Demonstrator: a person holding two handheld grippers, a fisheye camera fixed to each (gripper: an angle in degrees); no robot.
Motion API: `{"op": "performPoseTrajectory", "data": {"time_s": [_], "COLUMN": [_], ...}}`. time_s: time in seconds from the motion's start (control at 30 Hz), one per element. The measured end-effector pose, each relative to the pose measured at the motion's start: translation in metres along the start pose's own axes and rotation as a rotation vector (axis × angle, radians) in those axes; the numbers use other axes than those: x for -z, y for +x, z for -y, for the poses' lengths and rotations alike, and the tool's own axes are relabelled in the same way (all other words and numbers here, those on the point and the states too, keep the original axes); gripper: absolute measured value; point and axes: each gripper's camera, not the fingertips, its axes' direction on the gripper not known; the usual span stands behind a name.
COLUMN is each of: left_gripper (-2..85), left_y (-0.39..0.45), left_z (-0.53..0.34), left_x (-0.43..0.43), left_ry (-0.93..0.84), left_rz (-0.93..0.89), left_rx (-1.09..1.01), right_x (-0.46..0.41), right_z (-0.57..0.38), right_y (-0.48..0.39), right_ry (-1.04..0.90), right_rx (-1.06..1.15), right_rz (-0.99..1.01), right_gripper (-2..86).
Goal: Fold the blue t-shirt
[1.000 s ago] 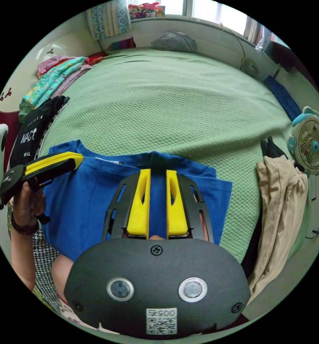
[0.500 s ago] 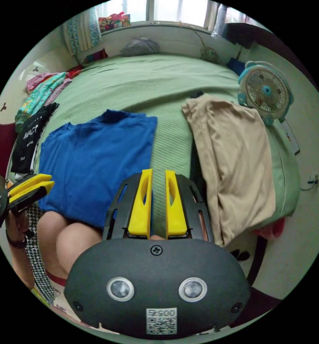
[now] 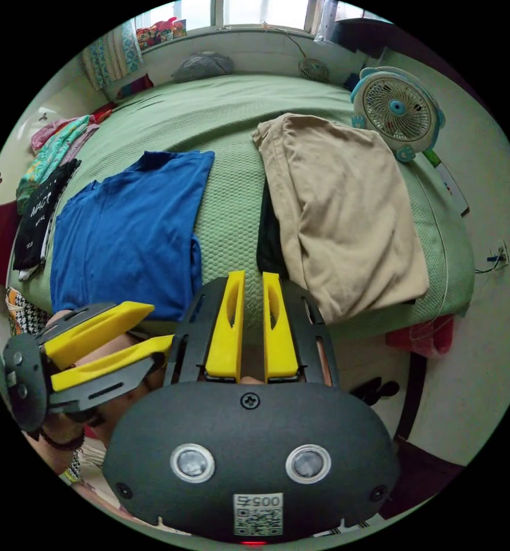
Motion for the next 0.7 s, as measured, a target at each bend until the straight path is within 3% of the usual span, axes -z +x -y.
{"op": "performPoseTrajectory", "data": {"time_s": [0.3, 0.7], "left_gripper": [9.9, 4.3], "left_y": [0.010, -0.004], "left_z": [0.016, 0.019], "left_x": [-0.045, -0.055], "left_ry": [0.022, -0.016], "left_rz": [0.071, -0.009], "left_rx": [0.105, 0.129], "right_x": [-0.005, -0.025], "right_z": [0.004, 0.005], "right_y": [0.017, 0.025], "right_ry": [0.006, 0.016], "right_rx": [0.014, 0.034], "right_rz": [0.026, 0.002], "right_gripper": [4.0, 3.7]}}
